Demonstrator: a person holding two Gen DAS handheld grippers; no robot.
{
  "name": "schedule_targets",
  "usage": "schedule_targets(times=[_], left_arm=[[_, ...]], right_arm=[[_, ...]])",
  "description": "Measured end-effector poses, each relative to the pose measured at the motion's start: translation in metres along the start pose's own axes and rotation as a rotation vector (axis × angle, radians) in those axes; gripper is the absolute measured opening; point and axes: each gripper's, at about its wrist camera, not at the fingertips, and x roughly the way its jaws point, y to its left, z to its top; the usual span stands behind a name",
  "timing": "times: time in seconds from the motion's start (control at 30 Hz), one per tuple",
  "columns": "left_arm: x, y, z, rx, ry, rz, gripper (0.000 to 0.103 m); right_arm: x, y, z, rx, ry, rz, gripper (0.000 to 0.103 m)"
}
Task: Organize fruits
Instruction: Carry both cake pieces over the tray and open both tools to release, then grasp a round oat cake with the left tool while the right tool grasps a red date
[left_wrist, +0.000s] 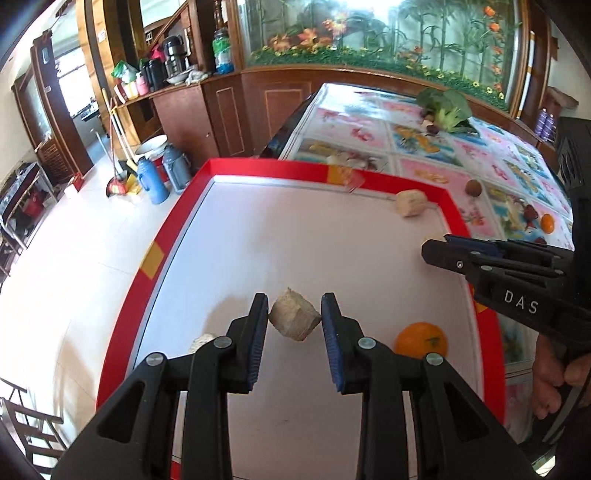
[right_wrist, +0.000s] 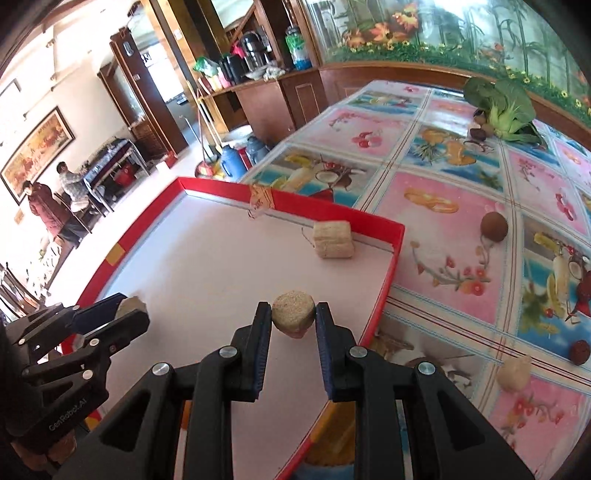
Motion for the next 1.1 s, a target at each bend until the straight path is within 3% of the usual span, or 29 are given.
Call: schedule_targets(times=[0.13,0.2,0.27,0.33,0.83,1.1], left_arm=[[0.004,0.003,-0.003,-0.008,0.015,0.047,0.033],[0.002,0.006,-0.004,-0.015,0.010,0.053,0.039],[-0.004,0.006,-0.004,-0.015,-0.009,0.076,0.053],[-0.010,0.003,-0.003,-0.012,-0.031,0.079,0.054],[-0.046,-0.082,-0.003,0.148,-0.087,-0.056,0.066],[-0.043,-0.128,-0.005,0.230,-0.052,-0.119,0.066]], right_arm=[[0.000,0.006,0.000,-0.010,0.011,-0.025,0.024],[-0.007,0.008,-0.001,-0.014,-0.006,-0.009,0.025],[-0.016,0.007,-0.003,-0.017,-0.041,-0.008,0.027],[-0.028,0.000,-0.006,-0.009,-0.075,-0.008,0.028],[-0.096,-0.095,-0.044,0.161,-0.169,-0.123,0.030],[-0.111,-0.147,-0.062,0.229,-0.157,-0.209,0.030]])
